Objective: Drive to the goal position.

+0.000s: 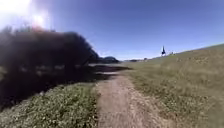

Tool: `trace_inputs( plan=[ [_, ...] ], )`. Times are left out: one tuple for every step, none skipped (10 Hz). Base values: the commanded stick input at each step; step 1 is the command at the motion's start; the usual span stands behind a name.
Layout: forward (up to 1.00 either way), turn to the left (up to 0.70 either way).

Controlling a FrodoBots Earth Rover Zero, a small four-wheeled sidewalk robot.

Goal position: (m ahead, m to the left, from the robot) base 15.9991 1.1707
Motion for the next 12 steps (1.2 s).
trace_inputs(
  plan=[
    [1.0,0.0],
    [1.0,0.0],
    [1.0,0.0],
    [1.0,0.0],
    [1.0,0.0],
    [1.0,0.0],
    [1.0,0.0],
    [1.0,0.0],
    [1.0,0.0],
    [1.0,0.0],
    [1.0,0.0],
    [1.0,0.0]
  ],
)
